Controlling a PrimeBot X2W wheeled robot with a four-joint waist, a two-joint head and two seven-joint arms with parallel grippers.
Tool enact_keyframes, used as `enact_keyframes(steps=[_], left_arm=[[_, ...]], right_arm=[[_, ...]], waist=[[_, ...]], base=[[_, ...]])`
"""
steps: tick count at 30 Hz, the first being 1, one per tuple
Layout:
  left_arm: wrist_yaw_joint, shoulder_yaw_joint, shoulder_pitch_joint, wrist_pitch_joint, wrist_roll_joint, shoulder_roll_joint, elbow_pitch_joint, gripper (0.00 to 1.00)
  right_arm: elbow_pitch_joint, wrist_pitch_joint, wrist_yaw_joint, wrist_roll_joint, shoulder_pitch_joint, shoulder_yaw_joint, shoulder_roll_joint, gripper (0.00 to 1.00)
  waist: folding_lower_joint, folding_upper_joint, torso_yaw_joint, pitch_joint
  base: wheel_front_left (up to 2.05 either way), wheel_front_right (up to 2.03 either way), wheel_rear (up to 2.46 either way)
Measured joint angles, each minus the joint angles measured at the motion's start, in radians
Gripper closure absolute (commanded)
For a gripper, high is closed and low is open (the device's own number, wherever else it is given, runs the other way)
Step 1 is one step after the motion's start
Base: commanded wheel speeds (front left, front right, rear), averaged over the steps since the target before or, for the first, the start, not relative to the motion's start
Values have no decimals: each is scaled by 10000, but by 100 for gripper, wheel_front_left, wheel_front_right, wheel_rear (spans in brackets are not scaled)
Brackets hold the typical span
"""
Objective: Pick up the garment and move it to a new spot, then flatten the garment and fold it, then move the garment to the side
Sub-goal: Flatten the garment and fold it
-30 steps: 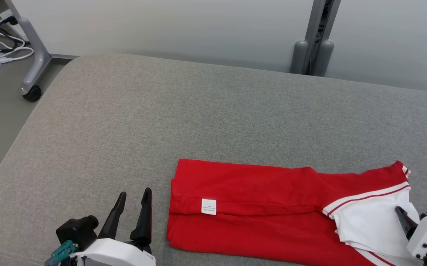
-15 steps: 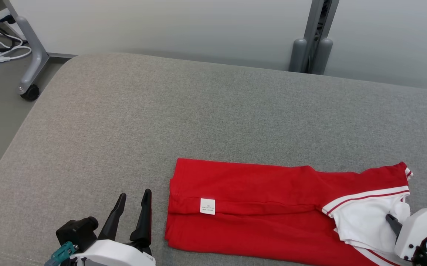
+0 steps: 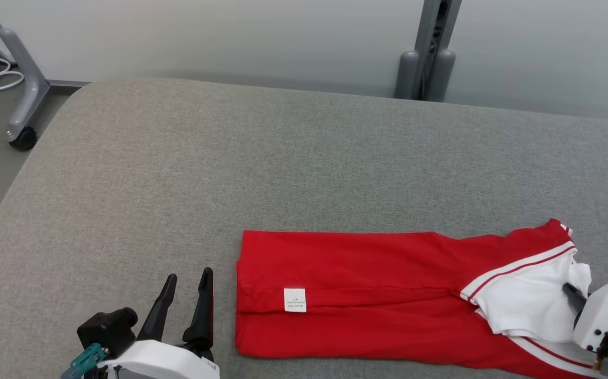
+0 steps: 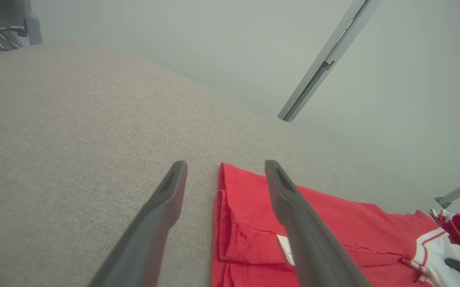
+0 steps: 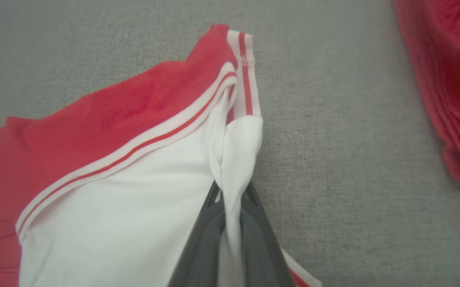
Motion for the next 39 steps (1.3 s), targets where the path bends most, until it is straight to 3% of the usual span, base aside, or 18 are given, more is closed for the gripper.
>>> enact_keyframes(steps=[8, 17, 28, 39], left_arm=[[-2, 8, 3, -13, 0, -50, 2, 0], [-17, 23, 15, -42, -2, -67, 23, 0], [-35, -35, 14, -44, -10, -125, 117, 0], [-88, -52, 16, -59, -81, -234, 211, 0]], right_arm=[[-667, 50, -4, 144, 51, -648, -671, 100], [-2090, 493, -31, 174, 158, -984, -803, 100], [-4358, 1076, -31, 834, 431, 395, -313, 100], [-6370, 1695, -33, 922, 727, 2023, -69, 100]], waist=[[0, 0, -414, -93], [0, 0, -889, -177], [0, 0, -1202, -400], [0, 0, -1018, -664]], base=[[0, 0, 0], [0, 0, 0], [0, 0, 0], [0, 0, 0]])
